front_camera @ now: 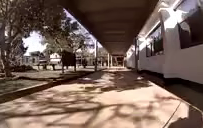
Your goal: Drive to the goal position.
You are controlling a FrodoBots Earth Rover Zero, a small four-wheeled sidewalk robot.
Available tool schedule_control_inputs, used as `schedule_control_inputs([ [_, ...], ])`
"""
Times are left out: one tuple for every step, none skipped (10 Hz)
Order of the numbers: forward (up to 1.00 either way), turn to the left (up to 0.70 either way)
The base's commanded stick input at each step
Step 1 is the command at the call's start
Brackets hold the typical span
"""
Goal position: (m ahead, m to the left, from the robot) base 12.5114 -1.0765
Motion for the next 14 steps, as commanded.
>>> schedule_control_inputs([
  [0.5,0.0],
  [0.5,0.0],
  [0.5,0.0],
  [0.5,0.0],
  [0.5,0.0],
  [0.5,0.0],
  [0.5,0.0],
  [0.5,0.0],
  [0.5,0.0],
  [0.5,0.0],
  [0.5,0.0],
  [0.5,0.0],
  [0.5,0.0],
  [0.5,0.0],
])
